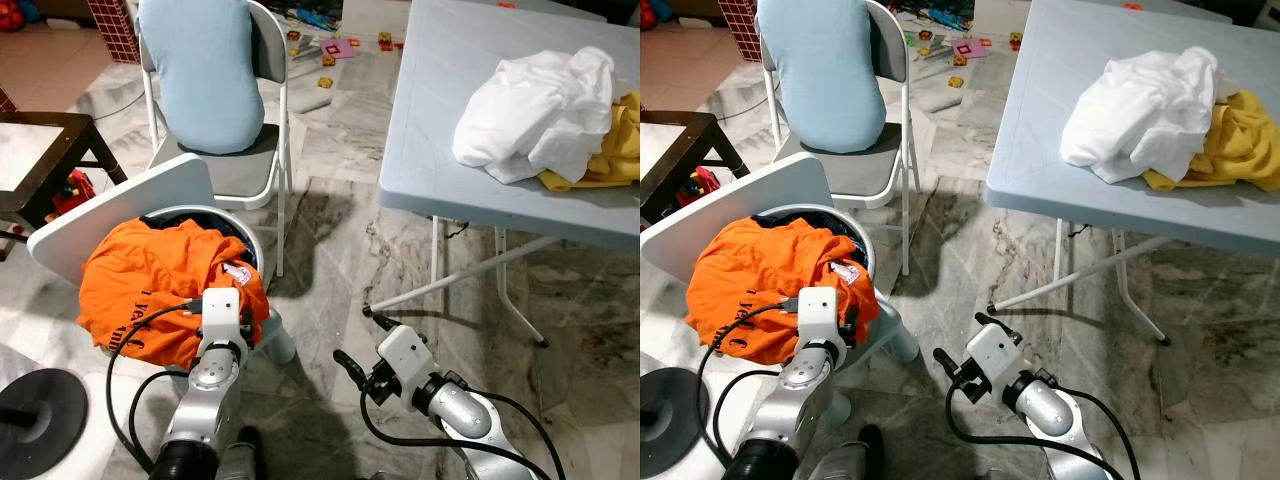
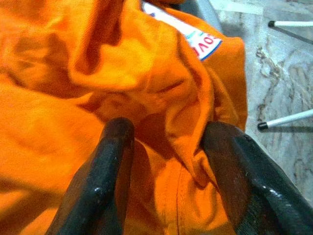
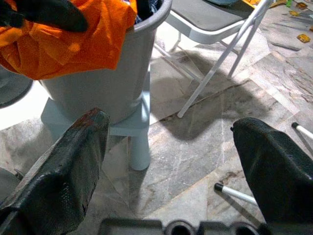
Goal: Hang hanger
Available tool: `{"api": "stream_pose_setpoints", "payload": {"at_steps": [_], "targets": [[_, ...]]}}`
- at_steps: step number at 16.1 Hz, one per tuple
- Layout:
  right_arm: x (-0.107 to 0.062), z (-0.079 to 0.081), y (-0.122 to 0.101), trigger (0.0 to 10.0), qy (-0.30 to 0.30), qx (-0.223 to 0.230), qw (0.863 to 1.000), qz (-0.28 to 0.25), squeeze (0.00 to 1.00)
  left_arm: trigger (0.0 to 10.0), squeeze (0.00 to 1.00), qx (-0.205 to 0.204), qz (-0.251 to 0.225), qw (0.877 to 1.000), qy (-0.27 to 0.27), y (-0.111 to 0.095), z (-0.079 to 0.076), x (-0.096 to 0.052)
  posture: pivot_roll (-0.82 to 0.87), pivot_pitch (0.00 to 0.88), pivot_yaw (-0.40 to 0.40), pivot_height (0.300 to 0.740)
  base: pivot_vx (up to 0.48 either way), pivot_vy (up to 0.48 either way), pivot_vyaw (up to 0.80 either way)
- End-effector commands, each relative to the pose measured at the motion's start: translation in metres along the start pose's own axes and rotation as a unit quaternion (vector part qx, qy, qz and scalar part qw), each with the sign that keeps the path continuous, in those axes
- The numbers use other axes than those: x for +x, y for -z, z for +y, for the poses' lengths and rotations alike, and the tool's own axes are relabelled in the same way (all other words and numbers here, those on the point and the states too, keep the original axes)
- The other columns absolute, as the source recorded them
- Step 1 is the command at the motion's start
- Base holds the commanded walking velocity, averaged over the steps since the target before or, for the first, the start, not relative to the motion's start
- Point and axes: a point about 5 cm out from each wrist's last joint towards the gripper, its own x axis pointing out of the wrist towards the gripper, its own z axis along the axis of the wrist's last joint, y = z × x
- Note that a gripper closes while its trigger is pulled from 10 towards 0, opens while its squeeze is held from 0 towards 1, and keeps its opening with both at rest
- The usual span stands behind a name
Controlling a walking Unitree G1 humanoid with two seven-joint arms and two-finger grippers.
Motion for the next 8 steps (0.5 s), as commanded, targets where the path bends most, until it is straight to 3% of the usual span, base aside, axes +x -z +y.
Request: {"api": "stream_pose_setpoints", "payload": {"at_steps": [1, 5, 8], "targets": [[-0.002, -0.001, -0.001, 10.0, 0.004, -0.002, 1.000, 0.001, 0.00, 10.0, 0.00, -0.006, 0.016, 1.000, -0.007, 0.006, 0.003, -0.005, -0.09, 0.208, -0.024, 0.740, 0.000, 0.000, 0.00], [-0.002, -0.003, 0.000, 10.0, 0.008, -0.006, 1.000, 0.002, 0.00, 10.0, 0.00, 0.020, -0.009, 1.000, 0.003, 0.002, 0.014, -0.028, -0.08, 0.205, -0.027, 0.740, 0.000, 0.000, 0.00], [0.002, -0.002, -0.003, 10.0, 0.006, -0.009, 1.000, 0.000, 0.00, 10.0, 0.00, 0.046, -0.020, 0.999, -0.007, 0.004, 0.018, -0.028, -0.08, 0.199, -0.029, 0.740, 0.000, 0.000, 0.00]]}}
